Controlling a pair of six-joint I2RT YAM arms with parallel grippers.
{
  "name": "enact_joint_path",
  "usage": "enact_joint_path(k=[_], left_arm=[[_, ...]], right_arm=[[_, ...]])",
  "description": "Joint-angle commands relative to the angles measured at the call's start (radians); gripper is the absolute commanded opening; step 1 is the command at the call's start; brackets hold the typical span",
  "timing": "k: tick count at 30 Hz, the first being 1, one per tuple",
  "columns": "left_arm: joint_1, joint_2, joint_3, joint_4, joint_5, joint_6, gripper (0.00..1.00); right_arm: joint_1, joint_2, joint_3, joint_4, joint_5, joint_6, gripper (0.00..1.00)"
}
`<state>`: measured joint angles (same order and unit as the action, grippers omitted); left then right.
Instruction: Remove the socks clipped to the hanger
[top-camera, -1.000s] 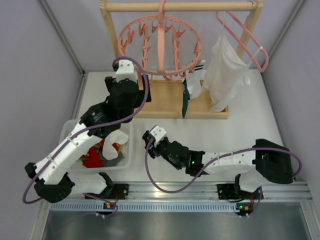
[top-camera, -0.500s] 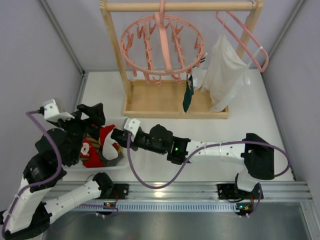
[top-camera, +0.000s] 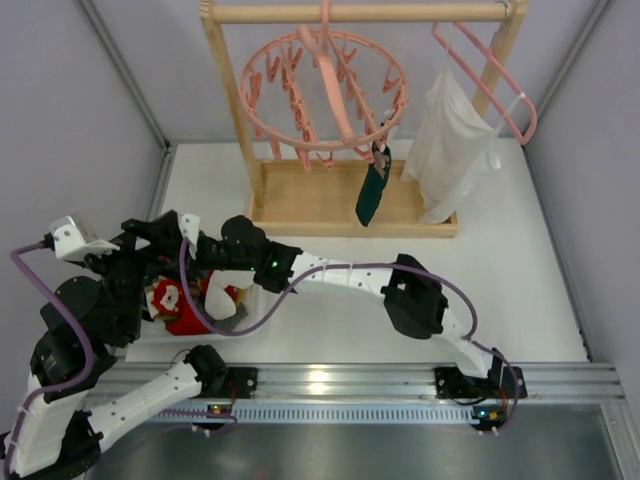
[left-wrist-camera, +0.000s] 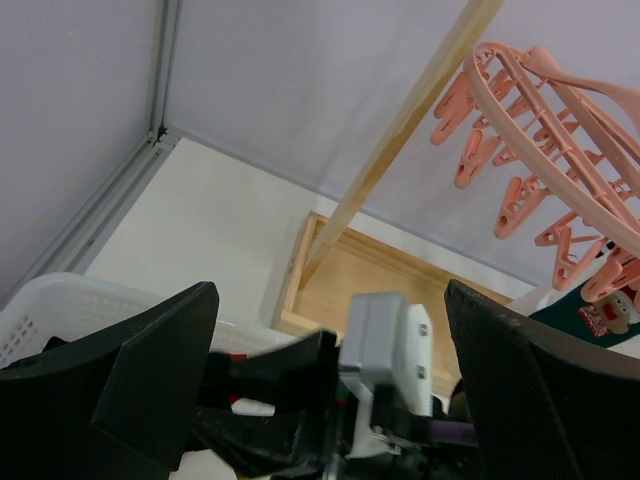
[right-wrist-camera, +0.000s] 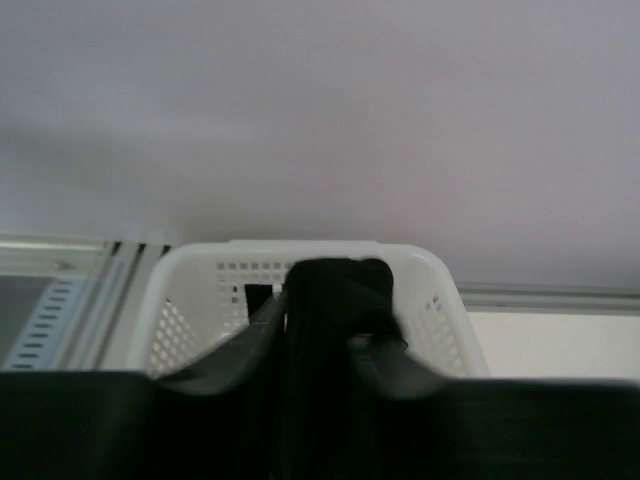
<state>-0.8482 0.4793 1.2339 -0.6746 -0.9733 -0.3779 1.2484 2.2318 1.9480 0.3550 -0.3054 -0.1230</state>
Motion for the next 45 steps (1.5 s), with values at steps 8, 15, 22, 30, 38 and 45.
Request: enact_joint_path(k=[8,15,22,30,38,45], left_arm=[[0.001,-0.025,-0.028,0.009,-0.018,0.028,0.98],[0.001,-0.005,-0.054,0.012,0.001,0.014,0.98],[0.001,0.041,-0.071,0.012,0.070,0.037,0.98],[0.001,0.082,-0.090,0.013,0.108,0.045,0.98],[0.000,0.096,-0.114,0.013,0.130,0.054,0.98],[0.001,0.127,-0.120,0.013,0.156,0.068,0.98]], right_arm=[[-0.058,-0.093,-0.144,0.068,-0.012,0.072,0.87],[-0.130,-0.411,-0.600,0.214,0.097,0.117,0.89],[-0.205,-0.679,-0.854,0.112,0.415,0.207,0.99],[-0.345,-0.938,-1.119,0.065,0.624,0.244,0.99],[-0.644,-1.067,-1.287,0.058,0.386,0.304,0.99],[-0.863,-0.988,-1.293,0.182,0.181,0.299,0.94]])
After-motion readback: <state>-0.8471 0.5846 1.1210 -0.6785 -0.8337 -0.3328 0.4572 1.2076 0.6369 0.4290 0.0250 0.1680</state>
